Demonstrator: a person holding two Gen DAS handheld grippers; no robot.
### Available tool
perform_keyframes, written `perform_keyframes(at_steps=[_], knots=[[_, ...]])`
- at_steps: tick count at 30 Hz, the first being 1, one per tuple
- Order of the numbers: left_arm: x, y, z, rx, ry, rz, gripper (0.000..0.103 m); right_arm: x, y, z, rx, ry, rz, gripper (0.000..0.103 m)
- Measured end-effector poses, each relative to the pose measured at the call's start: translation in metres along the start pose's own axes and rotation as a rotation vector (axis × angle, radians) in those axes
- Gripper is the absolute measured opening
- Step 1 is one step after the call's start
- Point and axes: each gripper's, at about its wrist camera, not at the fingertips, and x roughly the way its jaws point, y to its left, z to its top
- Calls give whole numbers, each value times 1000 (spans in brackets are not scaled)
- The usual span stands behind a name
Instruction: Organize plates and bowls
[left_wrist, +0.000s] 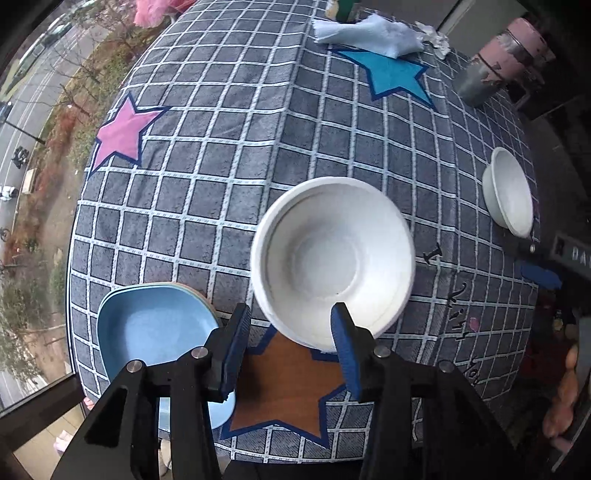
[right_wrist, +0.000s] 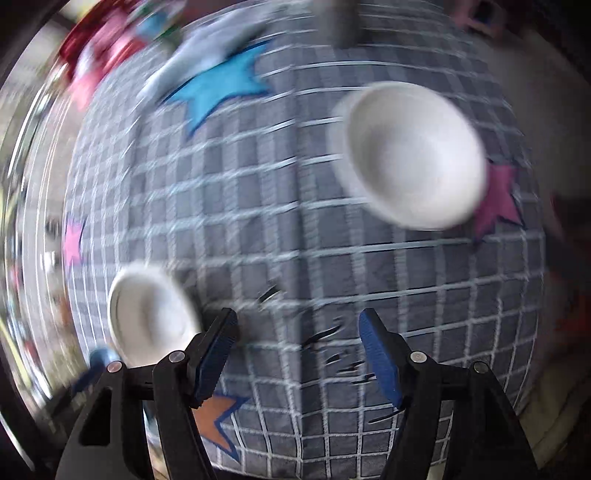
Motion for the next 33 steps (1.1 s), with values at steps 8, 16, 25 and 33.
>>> perform_keyframes(at_steps=[8,16,25,33], knots=[[-8,-65,30,76,26,-93,49,-16,-108,60,181,-85,-78,70],[16,-179,107,121,32,-92,54,-11,-123,96,17,-61,-132,70],[64,-236,139,148,77,-38,54,6,-119,121,-114,-44,-110,70],[81,-241,153,122,72,-8,55,22,-127,138,-143,-31,-98,70]])
